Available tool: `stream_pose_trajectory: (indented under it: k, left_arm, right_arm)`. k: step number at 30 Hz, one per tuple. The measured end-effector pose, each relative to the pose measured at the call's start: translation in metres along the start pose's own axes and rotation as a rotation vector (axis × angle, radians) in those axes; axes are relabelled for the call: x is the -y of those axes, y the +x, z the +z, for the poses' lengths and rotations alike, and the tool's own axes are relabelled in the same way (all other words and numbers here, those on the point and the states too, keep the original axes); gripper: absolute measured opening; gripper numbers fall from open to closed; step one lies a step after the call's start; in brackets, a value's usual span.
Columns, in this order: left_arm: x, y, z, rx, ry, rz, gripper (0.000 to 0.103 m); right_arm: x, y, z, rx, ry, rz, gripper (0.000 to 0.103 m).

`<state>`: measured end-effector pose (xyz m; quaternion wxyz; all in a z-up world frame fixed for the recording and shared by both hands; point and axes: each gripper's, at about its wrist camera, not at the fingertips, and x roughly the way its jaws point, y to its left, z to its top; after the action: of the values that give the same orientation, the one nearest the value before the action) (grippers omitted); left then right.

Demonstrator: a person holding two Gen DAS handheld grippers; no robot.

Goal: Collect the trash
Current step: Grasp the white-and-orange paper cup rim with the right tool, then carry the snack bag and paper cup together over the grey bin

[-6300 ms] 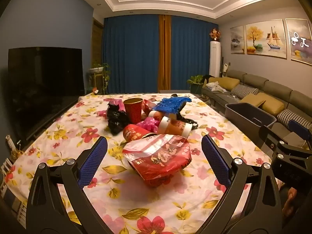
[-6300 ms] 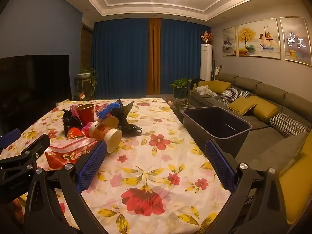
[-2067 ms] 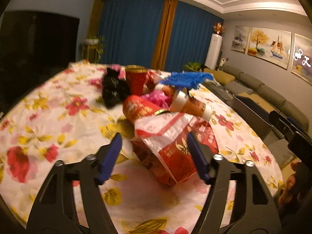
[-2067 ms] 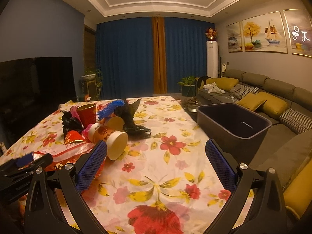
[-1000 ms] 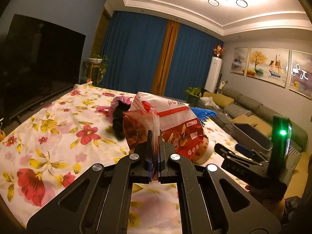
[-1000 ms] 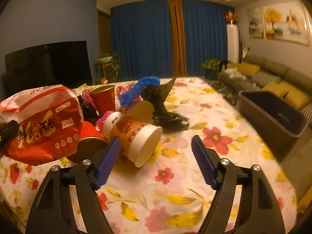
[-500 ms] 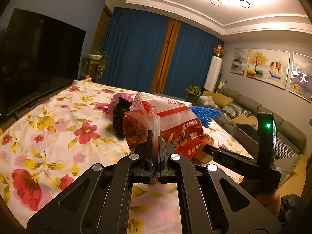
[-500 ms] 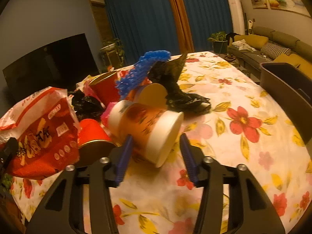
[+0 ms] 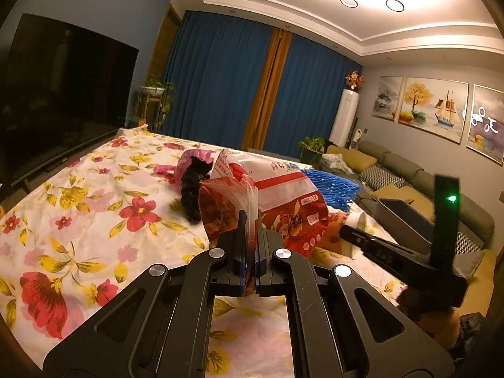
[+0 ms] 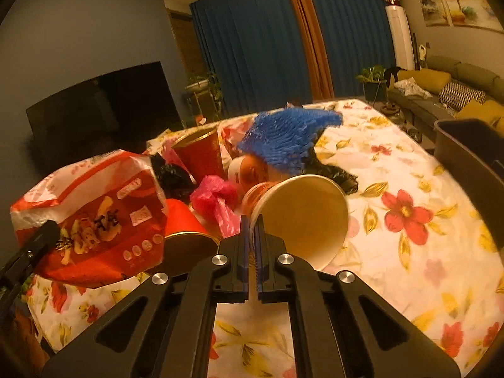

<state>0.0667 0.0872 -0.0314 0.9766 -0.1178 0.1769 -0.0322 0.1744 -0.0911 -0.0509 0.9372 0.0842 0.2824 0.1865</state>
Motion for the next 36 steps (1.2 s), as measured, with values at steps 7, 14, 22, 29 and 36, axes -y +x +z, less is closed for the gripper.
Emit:
stream_pose_trajectory:
  k: [7,14,22,29,36]
  left_arm:
    - [0.012,-0.001,0.003,0.008,0.024,-0.011,0.003]
    - [0.030,0.003,0.006,0.008,0.052,-0.028,0.003]
    - [0.060,0.012,0.011,0.012,0.092,-0.068,0.003]
    - [0.090,0.023,0.020,0.026,0.132,-0.114,0.003]
    - [0.131,0.044,0.032,0.043,0.174,-0.169,0.003]
  right_arm:
    - [0.002,-0.037,0.003,0.058,-0.033,0.003,0.004]
    - [0.011,-0.071,0.008,0.115,-0.058,-0.015,0.004]
    - [0.032,-0.094,0.011,0.156,-0.074,-0.059,0.004]
    - [0.051,-0.113,0.019,0.196,-0.081,-0.115,0.004]
    - [0.077,-0.130,0.029,0.236,-0.092,-0.196,0.004]
